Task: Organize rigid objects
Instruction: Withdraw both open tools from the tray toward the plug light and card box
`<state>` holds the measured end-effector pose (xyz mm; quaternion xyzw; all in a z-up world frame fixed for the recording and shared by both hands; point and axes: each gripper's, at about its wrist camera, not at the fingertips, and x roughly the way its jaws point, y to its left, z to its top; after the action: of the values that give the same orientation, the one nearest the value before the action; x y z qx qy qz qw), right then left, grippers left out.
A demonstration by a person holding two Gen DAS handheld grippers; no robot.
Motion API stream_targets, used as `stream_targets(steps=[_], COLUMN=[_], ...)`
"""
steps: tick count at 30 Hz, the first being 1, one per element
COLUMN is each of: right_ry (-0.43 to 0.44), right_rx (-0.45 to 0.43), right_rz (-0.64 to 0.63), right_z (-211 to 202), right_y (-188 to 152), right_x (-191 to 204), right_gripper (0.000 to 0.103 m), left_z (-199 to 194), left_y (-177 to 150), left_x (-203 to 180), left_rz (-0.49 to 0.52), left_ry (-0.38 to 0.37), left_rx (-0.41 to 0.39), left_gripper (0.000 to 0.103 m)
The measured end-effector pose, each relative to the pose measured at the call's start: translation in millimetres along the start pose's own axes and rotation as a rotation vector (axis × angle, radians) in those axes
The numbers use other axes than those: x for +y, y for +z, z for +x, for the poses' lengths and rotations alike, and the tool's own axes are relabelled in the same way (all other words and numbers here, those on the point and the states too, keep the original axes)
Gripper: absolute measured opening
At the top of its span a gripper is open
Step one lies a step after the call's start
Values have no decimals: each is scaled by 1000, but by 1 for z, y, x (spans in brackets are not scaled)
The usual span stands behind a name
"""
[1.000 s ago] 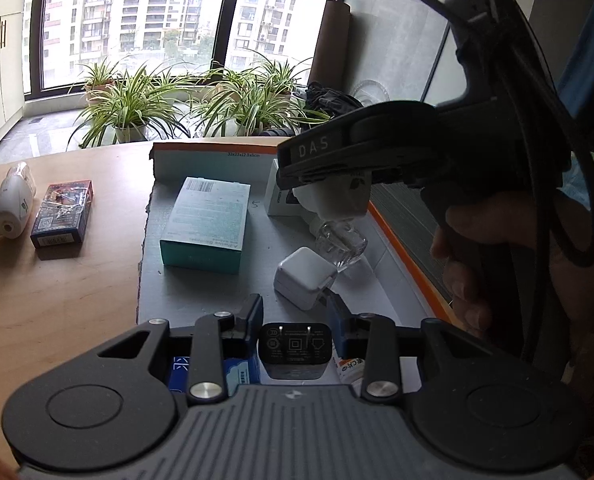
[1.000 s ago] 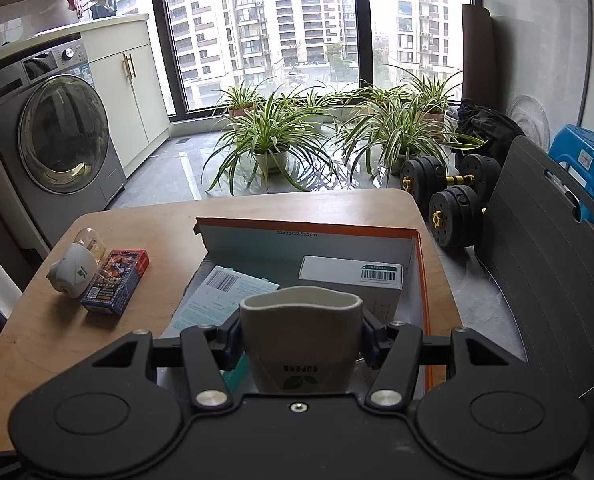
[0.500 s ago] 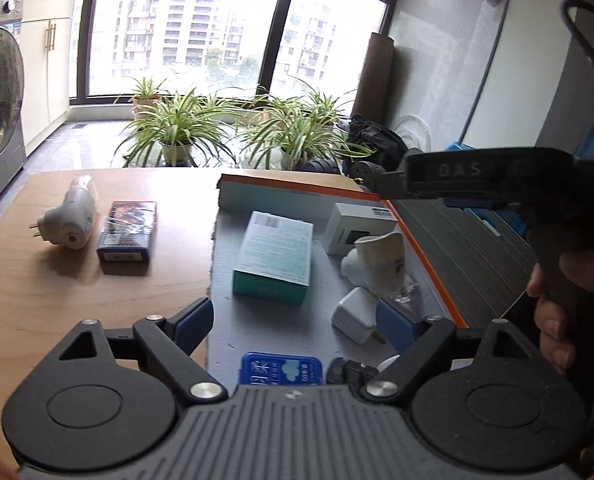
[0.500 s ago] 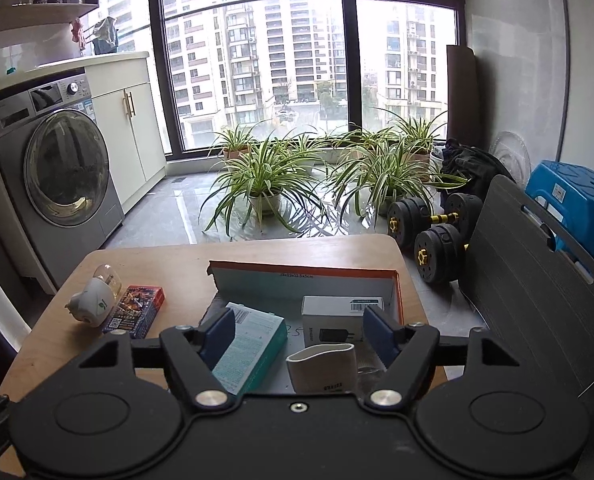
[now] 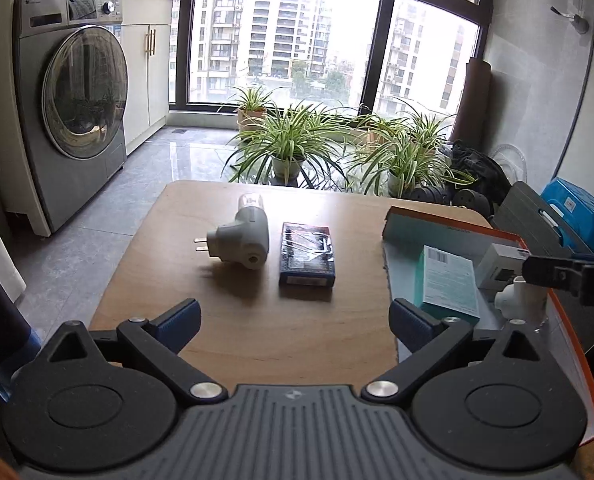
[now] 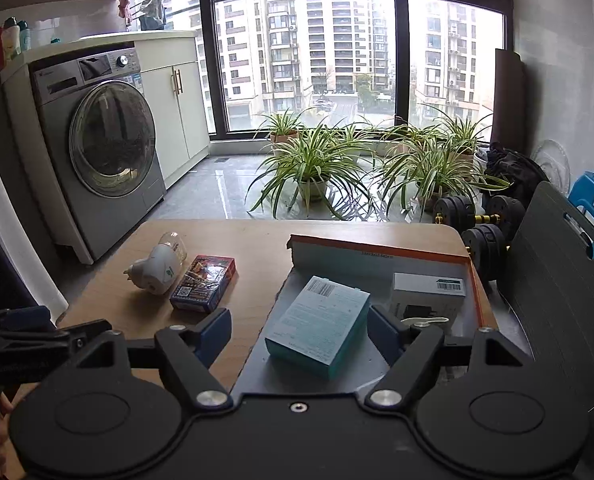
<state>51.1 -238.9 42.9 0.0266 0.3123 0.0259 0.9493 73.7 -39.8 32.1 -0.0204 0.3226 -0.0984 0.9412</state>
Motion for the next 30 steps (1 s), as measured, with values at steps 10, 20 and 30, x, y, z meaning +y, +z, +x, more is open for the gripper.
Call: stream_targets(steps=[10, 20, 30], right_ry=[46, 65, 57], right_rx=[24, 34, 49], right_rz=[-43, -42, -21], right_z=[20, 44, 72], right_y=[1, 5, 11], right_x=[26, 31, 34], right_gripper=[89, 89, 89], left_z=[68, 145, 175], left_y=[29, 49, 37], left_x=[37, 46, 59], left_rz=[40, 234, 345], left_ry=[40, 8, -73], left_rx=[19, 93, 139], left_gripper=[103, 103, 100])
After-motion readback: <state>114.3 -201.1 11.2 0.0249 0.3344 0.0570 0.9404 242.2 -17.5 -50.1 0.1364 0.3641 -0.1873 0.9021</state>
